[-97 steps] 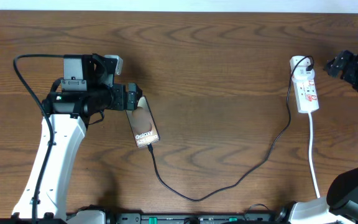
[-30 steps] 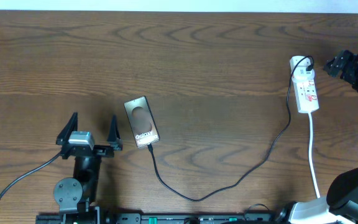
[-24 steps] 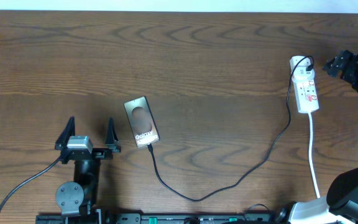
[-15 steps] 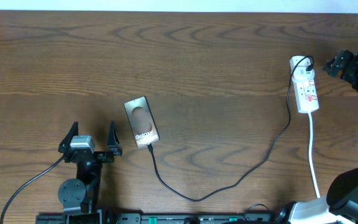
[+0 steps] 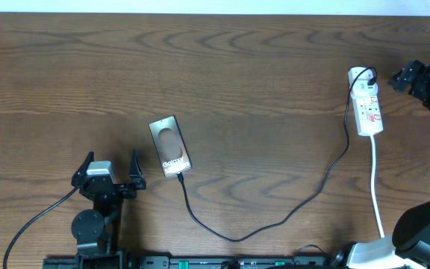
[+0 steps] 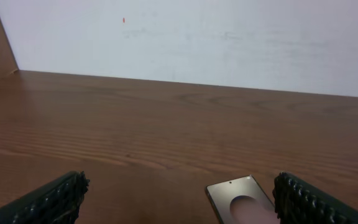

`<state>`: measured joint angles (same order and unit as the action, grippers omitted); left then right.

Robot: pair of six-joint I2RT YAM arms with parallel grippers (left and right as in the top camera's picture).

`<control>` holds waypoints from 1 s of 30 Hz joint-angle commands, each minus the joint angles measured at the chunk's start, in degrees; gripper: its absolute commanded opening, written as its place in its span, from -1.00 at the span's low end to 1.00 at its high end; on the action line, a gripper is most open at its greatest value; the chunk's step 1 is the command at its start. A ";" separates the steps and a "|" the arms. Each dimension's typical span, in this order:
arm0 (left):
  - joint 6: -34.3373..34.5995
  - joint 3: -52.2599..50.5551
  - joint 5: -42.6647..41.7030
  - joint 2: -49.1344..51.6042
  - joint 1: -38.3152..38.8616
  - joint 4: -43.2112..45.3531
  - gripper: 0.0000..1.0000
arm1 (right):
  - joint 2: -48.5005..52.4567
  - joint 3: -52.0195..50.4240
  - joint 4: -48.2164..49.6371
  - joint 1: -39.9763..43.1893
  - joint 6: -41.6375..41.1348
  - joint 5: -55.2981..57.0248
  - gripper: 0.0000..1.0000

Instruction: Plug charger to phone and switch on socket

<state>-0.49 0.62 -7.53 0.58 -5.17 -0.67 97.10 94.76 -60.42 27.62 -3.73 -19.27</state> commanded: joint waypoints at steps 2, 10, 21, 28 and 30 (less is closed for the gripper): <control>-2.69 -0.39 -0.81 -0.52 -0.28 -2.84 0.94 | 0.02 0.55 -0.09 -0.17 -0.50 -0.13 0.99; -6.58 -0.35 -4.46 -0.52 -0.28 -2.78 0.94 | 0.02 0.55 -0.07 -0.17 -0.50 -0.13 0.99; -5.73 -0.33 -10.47 -0.52 -0.28 -2.34 0.94 | 0.02 0.55 -0.07 -0.17 -0.50 -0.13 0.99; -4.83 -0.33 -9.35 -0.52 -0.28 -2.32 0.94 | 0.02 0.55 -0.07 -0.17 -0.50 -0.13 0.99; -4.83 -0.33 -8.90 -0.52 -0.28 -2.34 0.94 | 0.02 0.55 -0.07 -0.17 -0.50 -0.13 0.99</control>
<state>-5.82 0.93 -14.55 0.58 -5.17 -0.40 97.12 94.76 -60.42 27.62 -3.73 -19.27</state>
